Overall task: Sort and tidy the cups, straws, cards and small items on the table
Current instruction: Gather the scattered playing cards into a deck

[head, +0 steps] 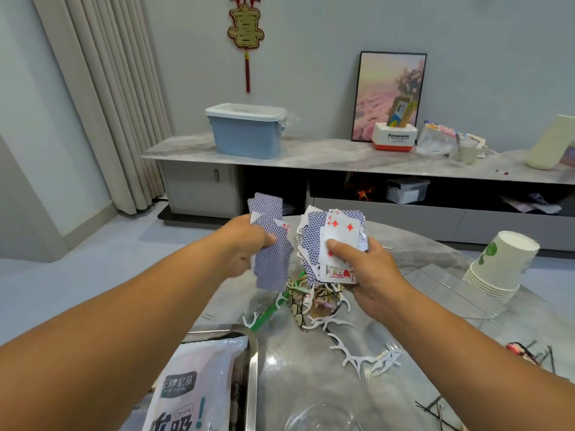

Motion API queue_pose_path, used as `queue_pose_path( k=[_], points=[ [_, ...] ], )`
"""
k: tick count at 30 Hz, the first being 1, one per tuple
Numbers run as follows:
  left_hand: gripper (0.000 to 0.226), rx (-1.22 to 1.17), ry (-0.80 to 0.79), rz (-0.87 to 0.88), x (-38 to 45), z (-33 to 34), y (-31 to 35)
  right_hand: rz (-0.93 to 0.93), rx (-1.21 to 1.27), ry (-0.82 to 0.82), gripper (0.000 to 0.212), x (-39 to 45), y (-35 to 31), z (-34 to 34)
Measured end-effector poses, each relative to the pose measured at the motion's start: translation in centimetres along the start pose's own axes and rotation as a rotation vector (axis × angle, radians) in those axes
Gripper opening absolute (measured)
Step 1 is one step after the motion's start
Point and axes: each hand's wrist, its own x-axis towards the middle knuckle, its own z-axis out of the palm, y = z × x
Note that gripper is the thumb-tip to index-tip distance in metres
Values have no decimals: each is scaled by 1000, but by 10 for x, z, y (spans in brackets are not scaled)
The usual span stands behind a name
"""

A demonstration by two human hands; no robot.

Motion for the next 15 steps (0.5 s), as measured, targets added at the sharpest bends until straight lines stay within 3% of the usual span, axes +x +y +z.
queue_pose_path(
  k=[4, 7, 10, 15],
  points=[
    [39, -507, -113, -149, -19, 23, -12, 60, 21, -7, 38, 1, 2, 9],
    [59, -586, -217, -164, -28, 42, -23, 77, -33, -6, 30, -2, 6, 19],
    [39, -550, -213, -95, -33, 58, -30, 105, -106, -53, 19, -5, 10, 29],
    [27, -554, -73, -141, -12, 48, -39, 152, -290, -38, 28, -4, 8, 36]
  ],
)
